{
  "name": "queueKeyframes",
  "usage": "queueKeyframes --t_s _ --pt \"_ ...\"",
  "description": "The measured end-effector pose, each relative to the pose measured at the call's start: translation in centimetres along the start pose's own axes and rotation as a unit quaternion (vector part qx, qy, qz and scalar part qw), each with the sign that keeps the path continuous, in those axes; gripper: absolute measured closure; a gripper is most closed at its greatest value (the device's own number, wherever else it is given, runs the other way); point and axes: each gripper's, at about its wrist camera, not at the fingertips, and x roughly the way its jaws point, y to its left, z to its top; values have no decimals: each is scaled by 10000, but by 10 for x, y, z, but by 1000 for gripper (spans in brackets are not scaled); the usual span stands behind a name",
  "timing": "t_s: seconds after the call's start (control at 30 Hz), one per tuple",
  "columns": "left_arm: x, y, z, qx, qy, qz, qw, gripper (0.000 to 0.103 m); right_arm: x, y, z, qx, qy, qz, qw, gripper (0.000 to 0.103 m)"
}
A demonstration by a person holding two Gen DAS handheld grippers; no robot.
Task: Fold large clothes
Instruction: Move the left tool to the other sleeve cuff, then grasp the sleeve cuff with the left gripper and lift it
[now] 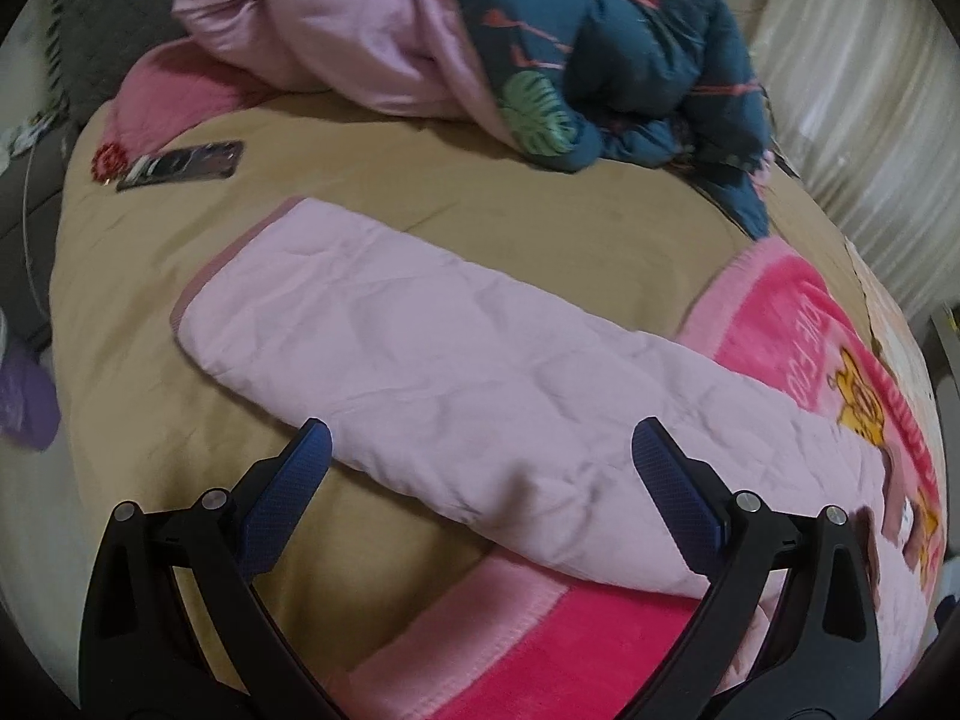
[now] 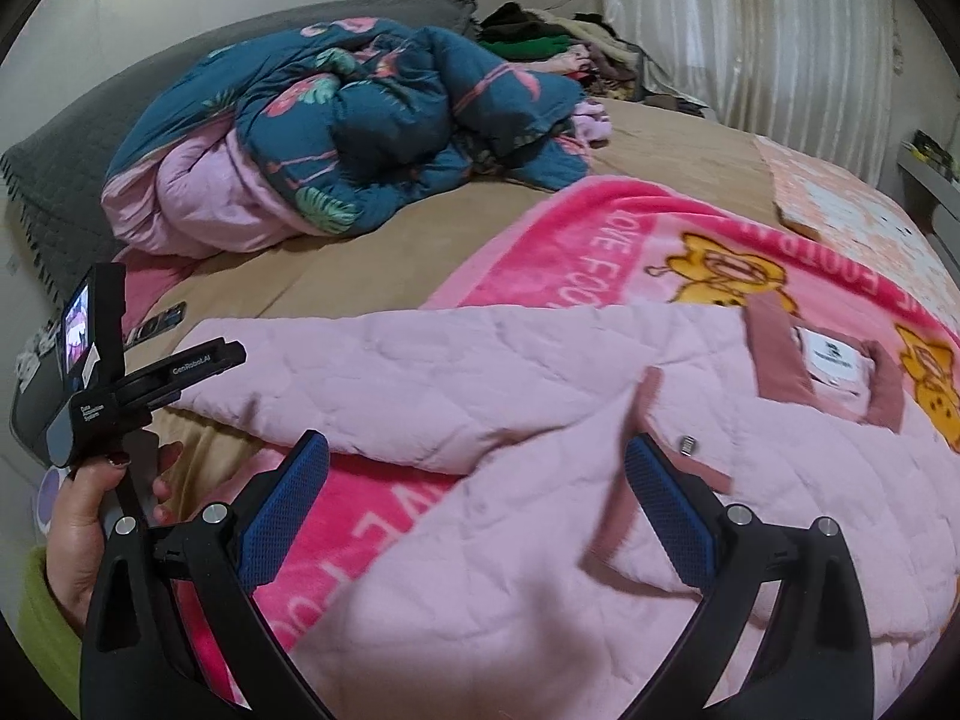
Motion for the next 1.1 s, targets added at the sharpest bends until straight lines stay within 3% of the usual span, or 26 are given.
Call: queueKeyframes --t_s 0.4,0.6,0.67,0.7,0.73,0.77,0.83,1.1 --pt "40 41 7 -820 332 288 9957 9 31 16 3 11 131 116 9998 5" --pt "74 51 7 -1207 636 180 9905 10 32 4 -6 195 201 65 9996 5" --pt "74 50 8 -1222 560 137 9908 25 26 -3 -9 252 159 11 9996 5" --pt "71 51 9 -1234 453 99 9913 41 21 -9 -11 292 133 -27 9995 5" --pt "66 51 9 -1258 312 -82 9915 71 18 -12 -13 325 117 -54 9994 5" --pt "64 51 10 -1290 222 -276 9910 81 14 -16 -15 359 98 -82 9993 5" --pt "52 44 14 -1147 -13 -427 9925 89 3 -27 -19 430 50 -157 9989 5" --pt "-5 21 28 -986 -785 -1008 9869 91 -47 -74 -40 766 -84 -609 9952 5"
